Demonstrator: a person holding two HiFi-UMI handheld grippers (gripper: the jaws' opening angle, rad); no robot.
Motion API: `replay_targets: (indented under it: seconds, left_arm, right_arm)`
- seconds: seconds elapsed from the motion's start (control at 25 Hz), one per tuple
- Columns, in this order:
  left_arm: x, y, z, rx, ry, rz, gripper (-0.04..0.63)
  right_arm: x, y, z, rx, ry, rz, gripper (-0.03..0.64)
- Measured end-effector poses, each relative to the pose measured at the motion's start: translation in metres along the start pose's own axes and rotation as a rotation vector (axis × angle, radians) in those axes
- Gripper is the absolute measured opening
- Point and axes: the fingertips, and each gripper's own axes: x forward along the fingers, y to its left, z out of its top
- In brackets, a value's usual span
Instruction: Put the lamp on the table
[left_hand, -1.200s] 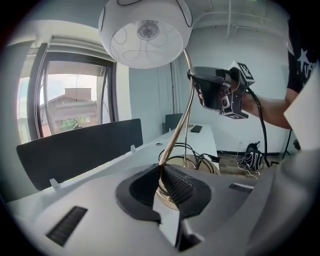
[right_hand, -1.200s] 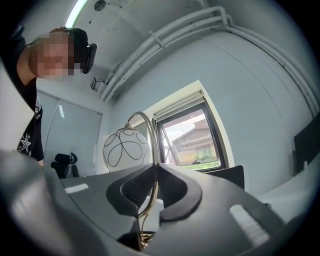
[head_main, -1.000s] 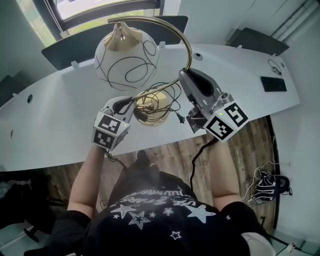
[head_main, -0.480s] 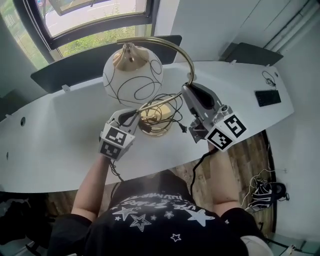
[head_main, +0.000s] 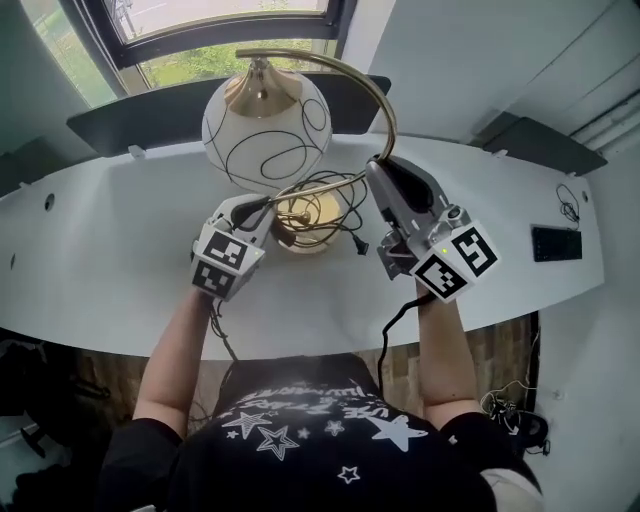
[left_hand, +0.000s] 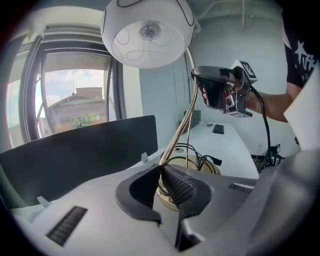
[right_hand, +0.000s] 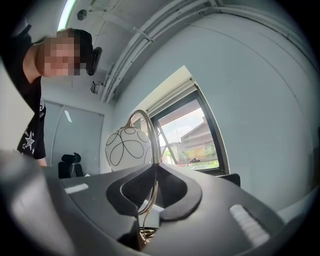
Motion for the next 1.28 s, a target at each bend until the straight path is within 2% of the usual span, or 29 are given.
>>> replay_targets:
  seconds: [0.12, 0.36, 0.72, 1.04, 1.28]
  left_arm:
    - [0.019, 0.006, 0.011, -0.01, 0.011, 0.036, 0.035]
    - [0.065, 0.018, 0.026, -0.025, 0.017, 0.065, 0.035]
    - [0.134, 0.046, 0.024, -0.02, 0.052, 0.066, 0.035]
    - [0.172, 0.064, 0.01, 0.005, 0.066, 0.061, 0.036]
    - [0.195, 0.068, 0.001, -0.007, 0.074, 0.055, 0.035]
  right_arm:
    - [0.008, -0.025, 0.004, -0.001, -0.001, 0.041, 0.031]
    - [0.018, -0.069, 0.004, -0.019, 0.001, 0.061, 0.031]
    - [0.037, -0.132, -0.023, -0.007, 0.005, 0.059, 0.031]
    - [0.049, -0.159, -0.049, -0.007, 0.013, 0.062, 0.031]
    - [0.052, -0.173, -0.063, -0.017, 0.024, 0.065, 0.031]
